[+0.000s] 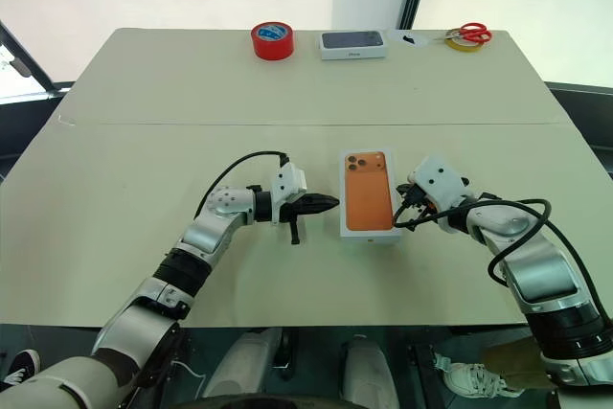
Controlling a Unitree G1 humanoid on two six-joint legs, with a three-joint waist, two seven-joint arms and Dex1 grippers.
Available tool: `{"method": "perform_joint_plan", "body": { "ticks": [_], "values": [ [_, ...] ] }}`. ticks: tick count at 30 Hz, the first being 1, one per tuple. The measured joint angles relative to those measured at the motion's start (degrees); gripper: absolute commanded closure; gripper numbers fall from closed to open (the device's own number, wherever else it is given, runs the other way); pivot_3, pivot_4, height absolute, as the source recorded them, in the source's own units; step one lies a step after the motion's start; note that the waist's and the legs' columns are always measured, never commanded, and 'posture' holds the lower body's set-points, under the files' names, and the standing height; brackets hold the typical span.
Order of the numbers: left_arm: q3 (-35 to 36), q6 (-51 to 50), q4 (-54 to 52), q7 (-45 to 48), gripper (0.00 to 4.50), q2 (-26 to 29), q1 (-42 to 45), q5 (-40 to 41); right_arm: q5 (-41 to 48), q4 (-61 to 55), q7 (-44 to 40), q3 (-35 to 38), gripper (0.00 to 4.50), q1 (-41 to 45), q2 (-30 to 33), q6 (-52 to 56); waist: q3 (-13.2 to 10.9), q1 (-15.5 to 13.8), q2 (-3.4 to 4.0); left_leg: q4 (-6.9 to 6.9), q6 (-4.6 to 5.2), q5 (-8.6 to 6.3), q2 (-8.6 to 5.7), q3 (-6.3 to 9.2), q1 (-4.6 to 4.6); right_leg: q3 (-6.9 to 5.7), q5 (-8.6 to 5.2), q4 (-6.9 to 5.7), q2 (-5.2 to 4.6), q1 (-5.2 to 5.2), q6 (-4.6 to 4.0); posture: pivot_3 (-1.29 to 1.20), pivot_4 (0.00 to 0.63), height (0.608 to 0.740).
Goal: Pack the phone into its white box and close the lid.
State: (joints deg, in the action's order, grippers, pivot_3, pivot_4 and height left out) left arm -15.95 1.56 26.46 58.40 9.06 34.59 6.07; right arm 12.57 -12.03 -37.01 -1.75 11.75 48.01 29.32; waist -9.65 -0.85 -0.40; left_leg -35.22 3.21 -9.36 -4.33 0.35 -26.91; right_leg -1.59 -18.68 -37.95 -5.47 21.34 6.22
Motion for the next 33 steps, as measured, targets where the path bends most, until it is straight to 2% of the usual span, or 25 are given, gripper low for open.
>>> {"method": "perform_joint_plan", "body": {
  "ticks": [7,17,20,23,28,32,33],
  "values": [
    [1.3,-1.4,-0.3,-0.6,4.50,-1.1,0.0,1.4,-2.5,0.0,-1.5,-0.2,4.45,-0.3,-0.1,-1.1,0.0,0.0,0.00,0.00,-0.02,0.01,0.00,0.00,0.02,0.00,0.00,-0.02,0.00,-0.02,0.00,0.00,0.150,0.738],
    [1.3,-1.1,-0.7,-0.7,4.50,0.4,-0.6,0.9,-4.6,0.4,-3.1,-0.5,4.45,-0.3,-0.4,-3.4,0.0,0.0,0.00,0.00,-0.06,0.03,0.00,0.00,0.07,0.00,0.00,-0.03,0.01,-0.04,0.00,0.00,0.150,0.738],
    [3.1,-2.6,-1.2,-1.6,4.50,-0.5,0.1,2.6,0.1,0.9,-4.5,3.4,4.45,1.1,-2.7,-2.0,0.0,0.1,-0.01,-0.01,-0.06,0.03,0.00,0.00,0.06,0.00,0.00,-0.04,0.01,-0.10,0.01,0.00,0.150,0.738],
    [3.7,-3.2,-1.9,-2.9,4.50,-2.1,3.1,3.2,3.8,-0.7,-8.3,5.5,4.45,1.5,-2.4,-1.9,0.0,-0.3,-0.02,-0.02,-0.05,0.03,0.00,0.01,0.09,-0.03,0.00,-0.02,0.01,-0.12,0.01,0.00,0.150,0.738],
    [-0.8,0.4,1.9,-3.5,4.50,-3.7,5.1,-1.6,3.0,-3.4,-11.9,1.6,4.45,-4.0,-1.8,-3.5,0.0,-0.8,-0.03,0.00,-0.02,0.01,-0.03,0.00,0.28,0.00,0.00,-0.01,0.00,-0.33,0.01,0.00,0.150,0.738],
    [-3.6,-4.4,4.4,-2.4,4.50,-3.9,6.1,-3.2,-3.3,-4.9,-11.2,-1.6,4.45,-4.7,0.8,-6.8,0.3,-1.0,-0.16,0.02,-0.03,-0.05,-0.01,0.02,0.54,0.00,-0.02,0.03,0.01,-0.53,0.02,0.00,0.150,0.738],
    [-3.6,-4.9,4.6,-2.2,4.26,-3.6,6.3,-3.2,-4.5,-5.1,-11.0,-2.1,4.49,-4.9,0.9,-7.3,0.5,-1.1,-0.18,0.03,-0.01,-0.08,0.00,0.02,0.60,0.00,-0.03,0.09,0.01,-0.62,0.03,0.00,0.150,0.738]
  ]
}}
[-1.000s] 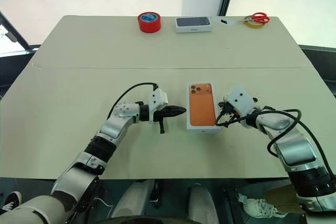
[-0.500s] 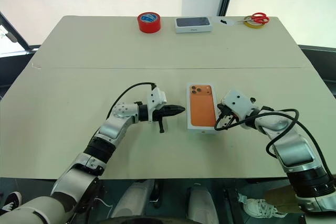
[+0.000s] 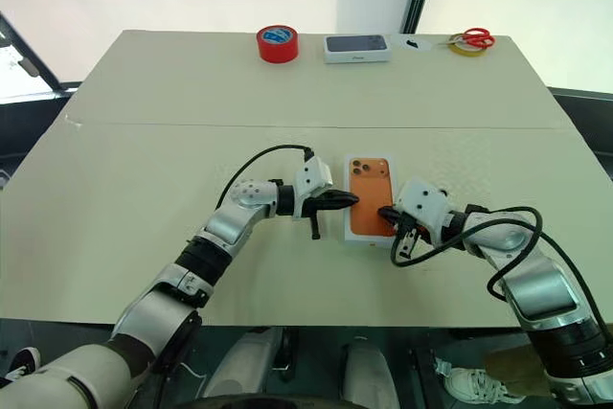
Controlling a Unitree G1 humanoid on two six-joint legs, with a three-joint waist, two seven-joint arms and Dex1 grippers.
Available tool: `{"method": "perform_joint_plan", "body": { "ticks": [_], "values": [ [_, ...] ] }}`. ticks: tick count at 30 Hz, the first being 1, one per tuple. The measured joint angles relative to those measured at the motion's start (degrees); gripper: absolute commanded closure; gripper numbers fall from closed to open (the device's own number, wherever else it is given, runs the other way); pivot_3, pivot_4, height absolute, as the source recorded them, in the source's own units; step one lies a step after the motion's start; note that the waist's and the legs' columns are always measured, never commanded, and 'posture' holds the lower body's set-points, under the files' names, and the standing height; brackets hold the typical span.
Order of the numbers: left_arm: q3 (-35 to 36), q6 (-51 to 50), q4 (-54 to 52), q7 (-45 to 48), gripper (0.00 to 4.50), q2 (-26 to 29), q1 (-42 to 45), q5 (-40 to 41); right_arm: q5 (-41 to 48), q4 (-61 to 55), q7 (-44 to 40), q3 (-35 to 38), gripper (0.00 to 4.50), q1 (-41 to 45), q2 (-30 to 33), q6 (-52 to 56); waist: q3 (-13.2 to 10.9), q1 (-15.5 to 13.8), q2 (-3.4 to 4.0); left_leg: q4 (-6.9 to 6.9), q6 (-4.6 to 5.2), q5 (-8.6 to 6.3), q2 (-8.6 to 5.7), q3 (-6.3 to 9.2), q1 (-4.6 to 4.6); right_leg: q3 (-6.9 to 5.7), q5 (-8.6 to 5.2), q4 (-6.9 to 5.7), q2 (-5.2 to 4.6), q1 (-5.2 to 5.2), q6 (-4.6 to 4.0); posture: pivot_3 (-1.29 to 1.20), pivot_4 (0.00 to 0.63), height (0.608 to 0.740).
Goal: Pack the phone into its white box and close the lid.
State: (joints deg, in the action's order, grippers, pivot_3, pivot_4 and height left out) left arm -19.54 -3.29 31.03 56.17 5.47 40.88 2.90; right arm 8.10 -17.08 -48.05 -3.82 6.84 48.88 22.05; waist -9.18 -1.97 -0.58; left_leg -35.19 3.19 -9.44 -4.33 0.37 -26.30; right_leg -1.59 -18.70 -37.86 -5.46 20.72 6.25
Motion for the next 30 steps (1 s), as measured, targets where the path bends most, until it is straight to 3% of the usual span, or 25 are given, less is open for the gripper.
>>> {"method": "perform_joint_plan", "body": {
  "ticks": [2,4,6,9,10,12,18,21,30],
  "values": [
    [0.3,-0.7,-0.1,0.3,3.73,0.5,0.0,0.2,-0.2,-0.2,0.0,0.0,4.50,-0.3,-0.1,0.2,0.1,-0.1,-0.01,0.00,-0.06,-0.09,0.00,0.00,0.08,0.00,0.00,0.10,0.00,-0.14,0.00,0.00,0.150,0.738],
    [1.3,-1.6,-0.2,0.9,2.79,1.6,-0.2,0.8,1.3,-0.2,-0.3,1.0,3.96,0.1,-0.5,1.8,0.1,-0.1,-0.03,0.00,-0.06,-0.11,0.01,0.02,0.09,0.00,0.00,0.11,-0.01,-0.15,0.00,0.00,0.150,0.738],
    [3.1,-2.1,-1.0,1.3,1.82,2.7,-1.4,2.4,3.9,0.2,-1.0,2.5,3.17,0.6,-1.5,4.3,0.1,-0.1,-0.03,0.01,-0.05,-0.10,0.01,0.02,0.08,-0.01,0.00,0.12,-0.01,-0.14,0.00,0.00,0.150,0.738],
    [5.2,-3.5,-2.8,2.3,0.31,4.9,-3.7,4.2,6.5,0.6,-2.4,3.7,1.65,0.7,-2.1,5.1,0.1,-0.1,-0.04,0.03,-0.04,-0.10,0.02,0.02,-0.02,0.00,0.00,0.12,-0.01,-0.03,0.00,0.00,0.150,0.738],
    [5.9,-4.1,-4.0,2.6,0.00,5.8,-4.2,5.1,7.3,0.9,-2.9,3.9,1.10,0.7,-2.6,5.2,0.1,-0.1,-0.03,0.03,-0.05,-0.10,0.02,0.02,-0.08,0.00,0.00,0.11,-0.01,0.03,0.00,0.00,0.150,0.738],
    [7.8,-5.1,-7.1,2.7,0.00,7.7,-4.4,6.4,9.3,1.3,-4.0,4.6,0.06,0.7,-3.0,5.2,0.0,-0.1,0.05,0.02,-0.05,-0.10,0.02,0.02,-0.11,0.00,0.00,0.10,-0.02,0.06,0.00,0.00,0.150,0.738],
    [13.7,-10.5,-15.2,1.5,0.00,17.3,-7.5,8.3,15.9,1.9,-10.3,11.3,0.02,-0.2,-1.4,5.0,0.0,-0.1,0.07,0.04,-0.06,-0.10,0.01,0.02,-0.09,0.01,0.00,0.11,-0.02,0.05,0.00,0.00,0.150,0.738],
    [15.1,-15.9,-21.4,5.0,0.00,23.7,-13.5,12.1,20.1,3.3,-13.5,15.8,0.02,0.2,-0.1,4.8,0.0,0.1,0.11,0.07,-0.07,-0.11,0.02,0.01,-0.09,0.03,0.00,0.12,-0.03,0.06,-0.01,0.00,0.150,0.738],
    [26.1,-19.9,-25.8,5.1,0.00,33.8,-21.8,17.6,15.4,10.9,-16.2,18.6,0.02,-5.8,2.5,-4.2,0.0,-0.1,0.18,0.20,-0.04,-0.14,0.01,-0.04,-0.10,0.09,-0.01,0.26,-0.07,0.10,-0.05,0.00,0.150,0.738]
  ]
}}
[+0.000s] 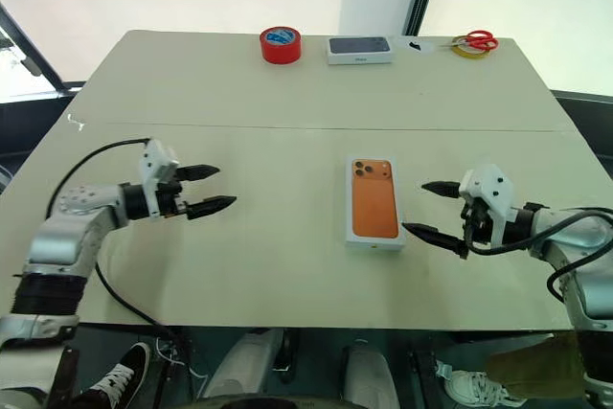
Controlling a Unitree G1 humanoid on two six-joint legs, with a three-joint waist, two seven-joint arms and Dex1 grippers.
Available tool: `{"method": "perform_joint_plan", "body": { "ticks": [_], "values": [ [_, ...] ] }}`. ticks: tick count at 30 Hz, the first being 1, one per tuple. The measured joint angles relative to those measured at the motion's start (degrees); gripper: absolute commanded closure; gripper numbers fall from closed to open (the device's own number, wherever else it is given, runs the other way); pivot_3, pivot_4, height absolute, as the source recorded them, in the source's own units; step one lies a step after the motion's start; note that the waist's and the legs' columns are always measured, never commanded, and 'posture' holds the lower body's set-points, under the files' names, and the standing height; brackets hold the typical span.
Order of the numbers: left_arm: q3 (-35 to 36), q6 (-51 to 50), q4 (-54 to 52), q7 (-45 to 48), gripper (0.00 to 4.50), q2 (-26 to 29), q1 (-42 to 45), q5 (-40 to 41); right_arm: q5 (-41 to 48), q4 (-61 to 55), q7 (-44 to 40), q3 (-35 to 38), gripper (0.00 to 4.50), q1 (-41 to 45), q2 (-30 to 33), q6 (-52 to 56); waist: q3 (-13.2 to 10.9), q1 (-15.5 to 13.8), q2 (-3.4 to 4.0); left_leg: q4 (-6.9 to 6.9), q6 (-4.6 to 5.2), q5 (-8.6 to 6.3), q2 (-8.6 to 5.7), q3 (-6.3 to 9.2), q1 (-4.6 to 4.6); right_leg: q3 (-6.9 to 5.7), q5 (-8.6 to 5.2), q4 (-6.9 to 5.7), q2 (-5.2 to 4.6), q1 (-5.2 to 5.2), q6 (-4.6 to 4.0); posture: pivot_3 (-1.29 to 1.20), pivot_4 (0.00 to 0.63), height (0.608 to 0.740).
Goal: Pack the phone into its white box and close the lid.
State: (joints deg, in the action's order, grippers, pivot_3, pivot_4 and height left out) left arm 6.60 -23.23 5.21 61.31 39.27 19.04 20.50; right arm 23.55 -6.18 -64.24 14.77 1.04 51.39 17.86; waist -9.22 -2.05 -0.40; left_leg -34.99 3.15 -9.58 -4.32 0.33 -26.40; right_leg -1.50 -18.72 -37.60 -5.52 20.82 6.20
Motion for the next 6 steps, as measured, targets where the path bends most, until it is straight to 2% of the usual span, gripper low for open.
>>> {"method": "perform_joint_plan", "body": {
  "ticks": [6],
  "values": [
    [3.4,2.2,0.9,0.8,0.00,2.7,-2.4,1.3,-2.6,5.3,-1.2,0.0,0.02,1.0,1.1,-4.8,0.0,0.1,0.12,0.02,-0.01,0.00,0.02,0.00,0.01,0.01,-0.01,-0.01,0.01,0.02,-0.02,0.00,0.150,0.738]
  ]
}}
